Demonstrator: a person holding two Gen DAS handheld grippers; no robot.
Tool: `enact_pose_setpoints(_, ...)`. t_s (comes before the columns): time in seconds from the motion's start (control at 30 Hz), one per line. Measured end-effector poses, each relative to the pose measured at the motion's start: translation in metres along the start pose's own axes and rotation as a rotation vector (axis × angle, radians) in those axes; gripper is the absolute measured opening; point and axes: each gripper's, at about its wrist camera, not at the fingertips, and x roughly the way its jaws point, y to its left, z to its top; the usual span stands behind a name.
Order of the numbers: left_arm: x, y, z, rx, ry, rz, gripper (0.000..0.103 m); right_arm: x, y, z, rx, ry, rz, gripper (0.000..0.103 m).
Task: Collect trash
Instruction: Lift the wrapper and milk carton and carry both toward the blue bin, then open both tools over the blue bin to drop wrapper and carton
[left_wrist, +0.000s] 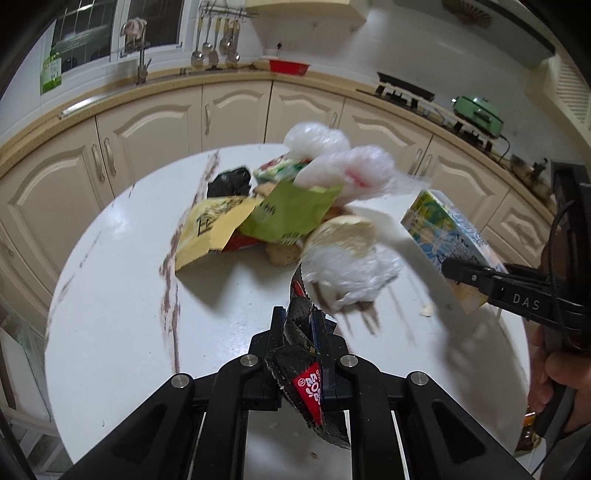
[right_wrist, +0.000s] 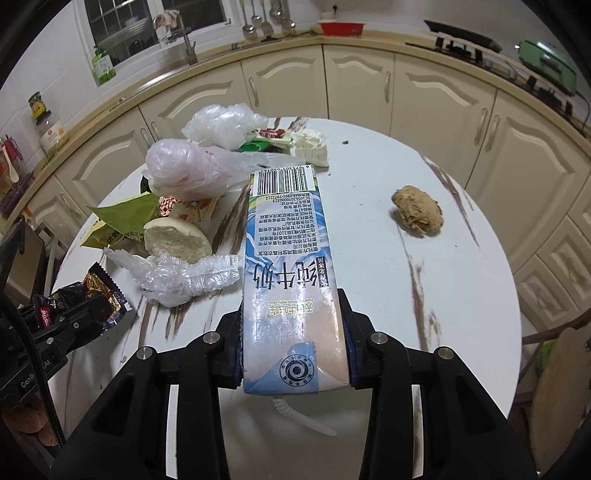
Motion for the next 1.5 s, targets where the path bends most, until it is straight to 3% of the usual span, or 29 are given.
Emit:
enact_pose_setpoints(0.17, -0.029, -0.017, 0.001, 0.031, -0.055, 0.008, 0.008, -0.023, -0.012, -0.005, 0.034, -0.040, 0.016, 0.036)
enact_pose_setpoints(0.37, -0.063, -0.063, 0.009, 0.120, -0.134, -0.005, 0.008, -0.063, -0.037, -0.011, 0.082, -0.117, 0.050, 0.036)
enact_pose_setpoints(0.67, -0.055, -0.188, 0.018, 0.303, -0.155, -0.171, 0.008, -0.141, -0.112, -0.036, 0.201, -0.264, 0.000, 0.036)
enact_pose_setpoints(0.87, 0.000, -0.280, 0.017, 0.404, -0.064, -0.305, 0.008, -0.169, -0.192, -0.077, 0.368, -0.256, -0.136, 0.036)
enact_pose_setpoints(1.0, 0.064, -0.345, 0.008, 0.467, 0.058, -0.356, 0.008, -0.161, -0.249, -0.116, 0.497, -0.191, -0.199, 0.036)
enact_pose_setpoints(1.17, 0.152, -0.397, 0.002, 0.524, 0.207, -0.336, 0.009, -0.114, -0.313, -0.168, 0.635, -0.069, -0.197, 0.036)
enact_pose_setpoints(1.33, 0.263, -0.433, -0.007, 0.528, 0.396, -0.272, 0.009, -0.056, -0.351, -0.209, 0.716, 0.043, -0.156, 0.036)
enact_pose_setpoints(1.5, 0.353, -0.460, 0.002, 0.529, 0.513, -0.202, 0.012, -0.014, -0.378, -0.233, 0.762, 0.113, -0.105, 0.037)
